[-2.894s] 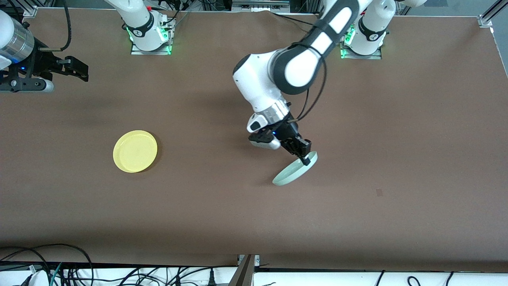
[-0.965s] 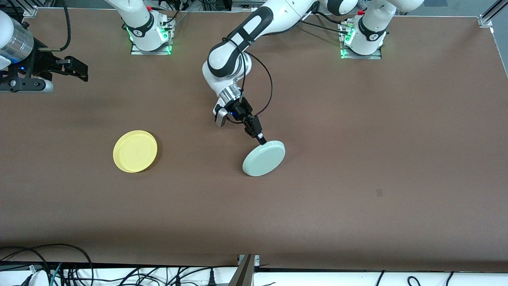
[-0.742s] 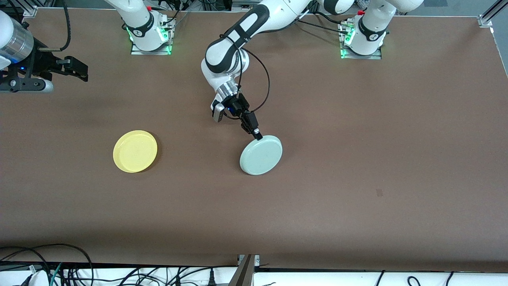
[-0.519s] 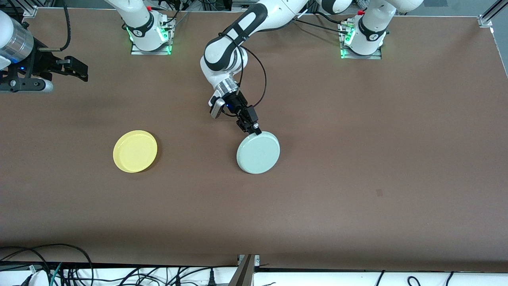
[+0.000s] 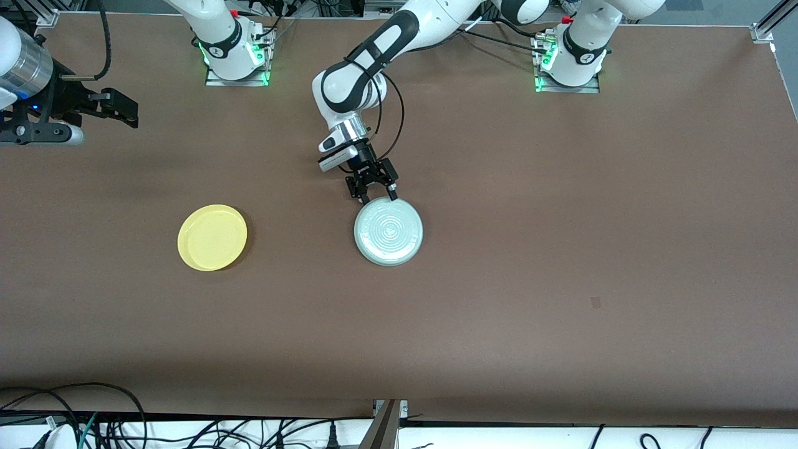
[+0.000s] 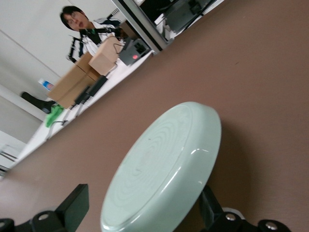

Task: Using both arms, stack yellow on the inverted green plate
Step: 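Lower the inverted green plate and open the left gripper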

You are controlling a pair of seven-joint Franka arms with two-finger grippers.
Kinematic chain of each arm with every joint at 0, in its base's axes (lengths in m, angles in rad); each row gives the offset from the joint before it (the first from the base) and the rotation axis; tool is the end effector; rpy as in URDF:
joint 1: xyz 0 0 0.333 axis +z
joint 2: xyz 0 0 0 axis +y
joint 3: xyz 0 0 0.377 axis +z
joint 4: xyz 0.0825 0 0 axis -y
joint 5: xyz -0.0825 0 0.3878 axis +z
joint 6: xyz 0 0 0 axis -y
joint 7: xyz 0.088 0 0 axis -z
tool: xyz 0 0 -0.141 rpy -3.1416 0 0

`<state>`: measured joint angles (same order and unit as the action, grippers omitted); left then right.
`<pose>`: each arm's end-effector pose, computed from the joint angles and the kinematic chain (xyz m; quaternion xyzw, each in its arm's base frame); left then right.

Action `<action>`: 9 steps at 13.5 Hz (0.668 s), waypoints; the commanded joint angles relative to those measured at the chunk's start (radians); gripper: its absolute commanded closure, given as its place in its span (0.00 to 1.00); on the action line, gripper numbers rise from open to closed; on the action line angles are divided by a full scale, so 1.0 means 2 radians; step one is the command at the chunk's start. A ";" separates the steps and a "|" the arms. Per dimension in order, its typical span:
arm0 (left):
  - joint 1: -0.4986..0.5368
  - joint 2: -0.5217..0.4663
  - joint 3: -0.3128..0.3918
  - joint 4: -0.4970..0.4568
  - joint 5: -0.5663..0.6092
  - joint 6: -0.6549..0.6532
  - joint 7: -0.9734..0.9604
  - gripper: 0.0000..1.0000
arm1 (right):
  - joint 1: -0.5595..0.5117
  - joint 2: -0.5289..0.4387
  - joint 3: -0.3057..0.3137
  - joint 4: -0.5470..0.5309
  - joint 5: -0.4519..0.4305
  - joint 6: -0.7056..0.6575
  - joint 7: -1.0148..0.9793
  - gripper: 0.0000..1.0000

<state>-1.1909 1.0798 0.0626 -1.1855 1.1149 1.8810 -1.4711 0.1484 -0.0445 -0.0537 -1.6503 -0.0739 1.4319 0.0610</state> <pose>0.4126 -0.6816 0.1420 -0.8487 0.1205 -0.4284 0.2858 0.5172 0.0372 0.6284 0.9955 0.0150 -0.0838 0.0424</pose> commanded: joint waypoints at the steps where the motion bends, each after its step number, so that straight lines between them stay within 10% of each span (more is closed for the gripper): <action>1: 0.013 0.003 0.002 0.010 -0.014 0.069 -0.050 0.00 | 0.000 -0.001 -0.001 0.006 0.000 -0.009 0.004 0.00; 6: 0.036 -0.003 0.000 0.017 -0.063 0.160 -0.097 0.00 | 0.000 0.000 0.000 0.006 0.000 -0.009 0.003 0.00; 9: 0.057 -0.011 -0.001 0.030 -0.216 0.210 -0.095 0.00 | 0.000 0.000 -0.001 0.006 0.000 -0.009 0.004 0.00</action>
<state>-1.1077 1.0756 0.0656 -1.1415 0.8312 2.2464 -1.6570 0.1484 -0.0445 -0.0537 -1.6502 -0.0739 1.4308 0.0610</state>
